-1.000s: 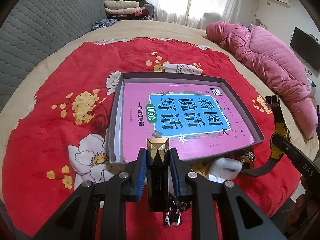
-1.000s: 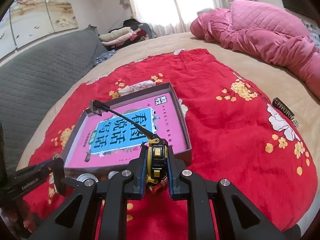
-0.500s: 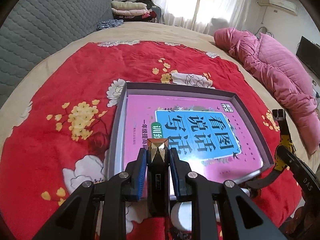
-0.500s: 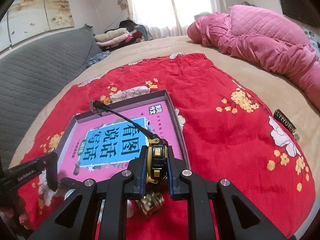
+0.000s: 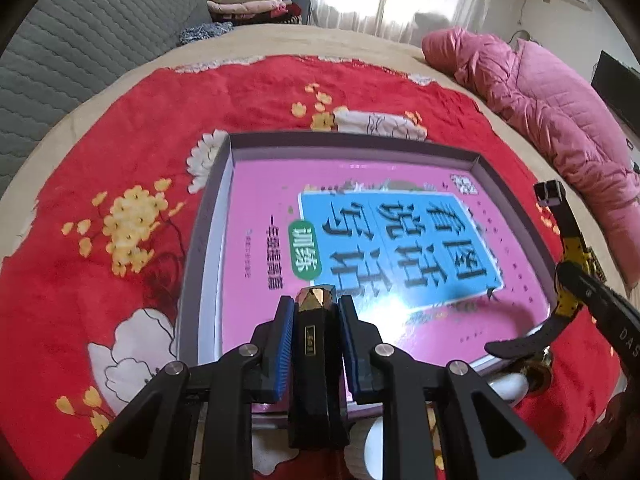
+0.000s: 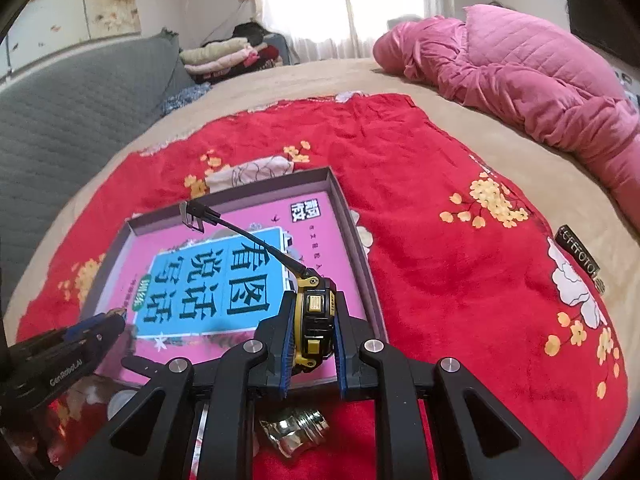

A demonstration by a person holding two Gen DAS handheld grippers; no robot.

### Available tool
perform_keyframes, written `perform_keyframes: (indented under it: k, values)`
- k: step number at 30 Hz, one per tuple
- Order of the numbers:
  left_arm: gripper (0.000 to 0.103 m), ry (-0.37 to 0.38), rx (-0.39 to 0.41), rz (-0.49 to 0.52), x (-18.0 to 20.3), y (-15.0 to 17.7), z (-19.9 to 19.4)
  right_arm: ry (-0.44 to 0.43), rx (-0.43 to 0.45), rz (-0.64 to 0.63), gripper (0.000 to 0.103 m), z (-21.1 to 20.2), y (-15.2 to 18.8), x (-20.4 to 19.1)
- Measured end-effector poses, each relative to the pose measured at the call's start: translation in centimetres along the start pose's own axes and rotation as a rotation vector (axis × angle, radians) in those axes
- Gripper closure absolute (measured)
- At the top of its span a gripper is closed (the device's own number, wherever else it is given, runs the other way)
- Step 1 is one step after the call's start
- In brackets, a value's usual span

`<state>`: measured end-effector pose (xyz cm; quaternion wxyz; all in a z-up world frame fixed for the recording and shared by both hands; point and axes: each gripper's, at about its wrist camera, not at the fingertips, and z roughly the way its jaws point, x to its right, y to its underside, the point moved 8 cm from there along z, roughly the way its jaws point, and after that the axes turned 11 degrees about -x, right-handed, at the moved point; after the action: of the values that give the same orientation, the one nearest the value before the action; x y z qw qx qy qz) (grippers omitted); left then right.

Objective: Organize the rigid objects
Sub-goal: 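Lift the black tube with the left tool while the right tool carries the watch over the box, then lower the black tube into the box and open the left tool while the right tool releases the watch inside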

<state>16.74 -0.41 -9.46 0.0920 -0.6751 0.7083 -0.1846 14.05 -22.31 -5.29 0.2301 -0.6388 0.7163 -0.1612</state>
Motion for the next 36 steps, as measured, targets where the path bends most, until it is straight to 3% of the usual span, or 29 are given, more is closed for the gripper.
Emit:
perform_keyframes:
  k: [14, 22, 31, 36]
  values:
    - [0.080, 0.011, -0.008, 0.014, -0.1, 0.5, 0.2, 0.123, -0.122, -0.032, 0.086, 2.7, 0.7, 0.7]
    - [0.080, 0.006, -0.009, 0.012, -0.4, 0.5, 0.2, 0.216, -0.141, -0.088, 0.086, 3.2, 0.8, 0.9]
    - [0.080, 0.019, -0.013, 0.002, -1.3, 0.7, -0.1, 0.149, -0.130, -0.040, 0.084, 2.8, 1.0, 1.7]
    - [0.080, 0.081, -0.025, -0.029, -1.8, 0.7, 0.0, 0.116, -0.132, -0.014, 0.083, 2.4, 1.2, 1.9]
